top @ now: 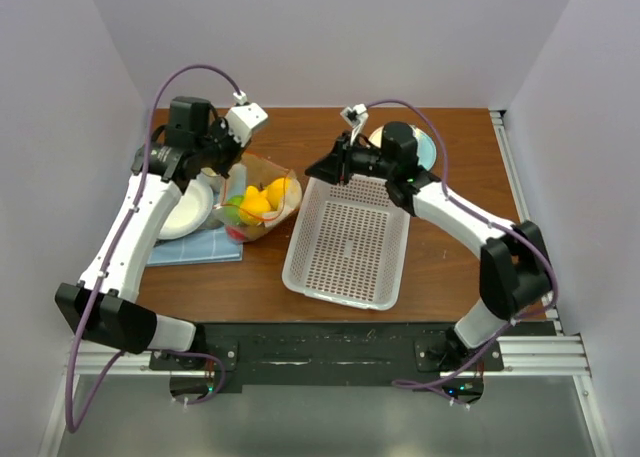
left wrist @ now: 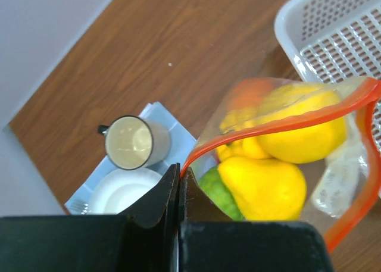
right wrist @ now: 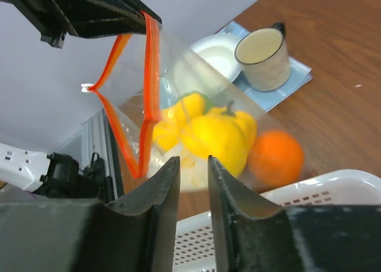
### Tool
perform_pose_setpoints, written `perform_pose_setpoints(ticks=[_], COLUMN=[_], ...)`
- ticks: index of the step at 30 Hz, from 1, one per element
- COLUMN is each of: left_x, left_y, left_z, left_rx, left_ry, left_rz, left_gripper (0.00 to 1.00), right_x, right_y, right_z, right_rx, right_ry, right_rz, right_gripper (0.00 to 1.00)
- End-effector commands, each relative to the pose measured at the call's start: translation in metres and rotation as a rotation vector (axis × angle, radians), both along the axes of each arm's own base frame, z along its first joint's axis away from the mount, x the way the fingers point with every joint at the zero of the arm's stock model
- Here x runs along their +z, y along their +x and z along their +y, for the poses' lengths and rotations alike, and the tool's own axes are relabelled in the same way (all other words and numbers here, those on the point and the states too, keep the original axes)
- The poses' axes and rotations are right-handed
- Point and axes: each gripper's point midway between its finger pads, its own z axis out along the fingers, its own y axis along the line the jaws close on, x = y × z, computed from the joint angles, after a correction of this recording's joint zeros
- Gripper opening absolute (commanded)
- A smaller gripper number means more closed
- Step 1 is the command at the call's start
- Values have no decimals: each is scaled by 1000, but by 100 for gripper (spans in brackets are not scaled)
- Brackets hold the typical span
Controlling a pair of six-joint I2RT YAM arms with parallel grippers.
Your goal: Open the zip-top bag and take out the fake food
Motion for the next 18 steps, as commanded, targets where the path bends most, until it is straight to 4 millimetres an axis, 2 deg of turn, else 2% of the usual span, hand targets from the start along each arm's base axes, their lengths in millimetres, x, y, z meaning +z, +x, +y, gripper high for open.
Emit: perform_pose_setpoints(ticks=[1,2,4,5,6,8,9,10,12,13,14,15,16,18], left_x=[59,60,57,56,54,51,49,44,41,31,30,27,14,8], left_y=[-7,-10,-17,-19,-24,-30,-33,-37,-45,-48,-54,-57,-61,-68], left_z=[16,15,13,12,11,8,9,11,18,21,25,27,29,29], left_rx=[126,126,136,139,141,142,141,149,167,171,184,189,190,184], left_ry=[-40,-53,-81,-93,-102,-123,-120,-113,-90,-73,-63,-58,-44,-48], left_rz=[-116,-109,-77,-66,-46,-20,-13,-2,-2,20,14,17,42,46], left_gripper=[0,0,0,0,0,0,0,0,0,0,0,0,0,0], right_x=[34,32,53,56,60,66,67,70,62,57,47,43,40,24], right_y=[-15,-22,-46,-50,-67,-77,-91,-95,-106,-109,-109,-118,-121,-128], right_z=[-26,-27,-18,-14,0,15,29,36,57,64,75,85,91,108], right_rx=[-162,-173,-163,-175,-137,-121,-85,-67,-22,-6,11,42,57,73], right_ry=[-67,-71,-39,-34,-23,-6,7,23,23,16,-3,-8,-6,-32], right_rz=[-126,-128,-177,-185,-193,-186,-169,-171,-148,-141,-126,-113,-114,-101], right_gripper=[34,38,44,44,45,45,45,45,44,43,42,41,40,40])
